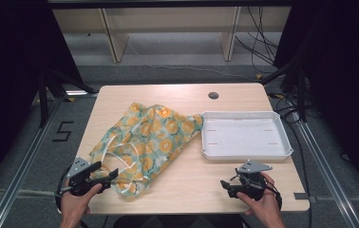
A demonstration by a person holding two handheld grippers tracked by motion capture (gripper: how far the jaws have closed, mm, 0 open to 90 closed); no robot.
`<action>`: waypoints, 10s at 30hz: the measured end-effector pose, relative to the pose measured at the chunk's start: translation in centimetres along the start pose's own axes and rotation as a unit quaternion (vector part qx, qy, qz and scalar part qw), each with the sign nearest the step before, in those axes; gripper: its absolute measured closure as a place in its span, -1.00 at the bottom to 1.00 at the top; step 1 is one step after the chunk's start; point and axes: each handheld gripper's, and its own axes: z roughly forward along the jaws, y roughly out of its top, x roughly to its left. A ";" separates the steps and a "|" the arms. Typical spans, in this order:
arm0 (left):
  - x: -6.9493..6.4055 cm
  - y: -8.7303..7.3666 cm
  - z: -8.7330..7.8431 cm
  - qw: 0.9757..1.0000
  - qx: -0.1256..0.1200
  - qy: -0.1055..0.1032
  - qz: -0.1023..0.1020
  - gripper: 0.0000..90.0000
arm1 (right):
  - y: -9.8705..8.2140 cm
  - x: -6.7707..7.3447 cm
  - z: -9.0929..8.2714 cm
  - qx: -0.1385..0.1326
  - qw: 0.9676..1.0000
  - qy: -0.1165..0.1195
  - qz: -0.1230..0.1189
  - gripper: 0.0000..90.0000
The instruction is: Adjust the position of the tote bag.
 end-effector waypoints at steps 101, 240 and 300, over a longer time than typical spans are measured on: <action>3.4 3.6 5.3 0.986 0.130 -0.076 0.072 0.99 | 11.2 17.0 9.5 -0.036 0.981 0.103 -0.162 -0.55; -11.0 4.6 4.1 0.938 0.107 -0.115 0.308 -0.13 | 16.2 5.5 14.5 -0.022 0.968 0.058 -0.243 1.00; -2.8 9.1 8.0 0.966 0.084 -0.079 0.231 1.00 | 13.7 -2.7 10.5 -0.001 0.994 0.028 -0.101 0.69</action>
